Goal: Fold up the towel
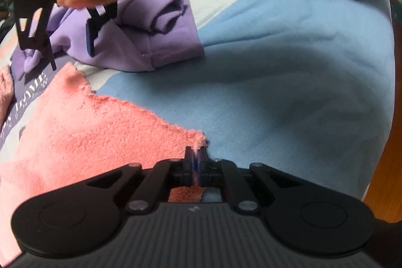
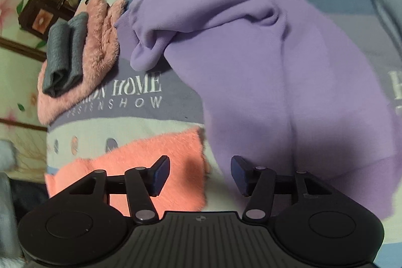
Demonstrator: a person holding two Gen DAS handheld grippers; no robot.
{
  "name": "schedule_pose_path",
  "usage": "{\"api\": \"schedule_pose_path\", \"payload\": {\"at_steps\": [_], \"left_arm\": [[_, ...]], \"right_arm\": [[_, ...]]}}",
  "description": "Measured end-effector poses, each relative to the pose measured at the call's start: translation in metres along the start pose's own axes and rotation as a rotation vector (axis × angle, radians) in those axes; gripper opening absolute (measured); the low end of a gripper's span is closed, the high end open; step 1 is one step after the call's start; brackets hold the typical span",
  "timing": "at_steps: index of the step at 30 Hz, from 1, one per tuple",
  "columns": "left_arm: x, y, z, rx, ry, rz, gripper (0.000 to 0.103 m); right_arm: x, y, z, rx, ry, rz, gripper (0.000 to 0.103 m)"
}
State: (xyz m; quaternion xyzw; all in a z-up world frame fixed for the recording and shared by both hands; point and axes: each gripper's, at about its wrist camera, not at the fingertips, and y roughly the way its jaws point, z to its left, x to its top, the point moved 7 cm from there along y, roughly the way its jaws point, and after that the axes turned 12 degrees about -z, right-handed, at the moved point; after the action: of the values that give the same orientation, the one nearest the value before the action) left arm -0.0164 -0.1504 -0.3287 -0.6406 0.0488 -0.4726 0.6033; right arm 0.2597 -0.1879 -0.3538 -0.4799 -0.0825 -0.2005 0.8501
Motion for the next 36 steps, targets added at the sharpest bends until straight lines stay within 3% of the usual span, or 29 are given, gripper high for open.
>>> {"api": "schedule_pose_path", "payload": {"at_steps": [3, 4, 5, 6, 7, 15, 25, 30, 36], "left_arm": [[0.0, -0.005, 0.006, -0.005, -0.053, -0.013, 0.002], [0.0, -0.008, 0.008, -0.007, -0.068, -0.021, 0.002], [0.0, -0.011, 0.01, -0.01, -0.084, -0.029, 0.002], [0.0, -0.015, 0.013, -0.016, -0.106, -0.042, 0.002], [0.001, -0.018, 0.016, -0.022, -0.127, -0.055, 0.002], [0.0, -0.064, 0.044, -0.039, -0.302, -0.173, 0.002], [-0.034, -0.135, 0.093, 0.063, -0.438, -0.243, 0.002], [-0.083, -0.182, 0.137, 0.175, -0.59, -0.229, 0.002], [-0.178, -0.244, 0.198, 0.382, -0.853, -0.179, 0.003]], "right_arm": [[0.001, 0.017, -0.002, -0.014, 0.042, 0.015, 0.051], [0.0, 0.022, 0.0, -0.011, 0.041, 0.021, 0.044], [-0.001, 0.025, 0.004, 0.001, 0.026, 0.031, 0.034], [-0.003, 0.028, 0.009, 0.007, -0.002, 0.046, 0.006], [-0.005, 0.029, 0.013, 0.001, -0.031, 0.055, 0.004], [0.001, -0.007, 0.05, 0.063, -0.042, -0.034, 0.003], [-0.003, -0.037, 0.11, 0.144, -0.033, -0.052, 0.003], [-0.021, -0.024, 0.179, 0.252, -0.039, -0.024, 0.003], [-0.059, 0.011, 0.278, 0.382, -0.066, 0.049, 0.003]]}}
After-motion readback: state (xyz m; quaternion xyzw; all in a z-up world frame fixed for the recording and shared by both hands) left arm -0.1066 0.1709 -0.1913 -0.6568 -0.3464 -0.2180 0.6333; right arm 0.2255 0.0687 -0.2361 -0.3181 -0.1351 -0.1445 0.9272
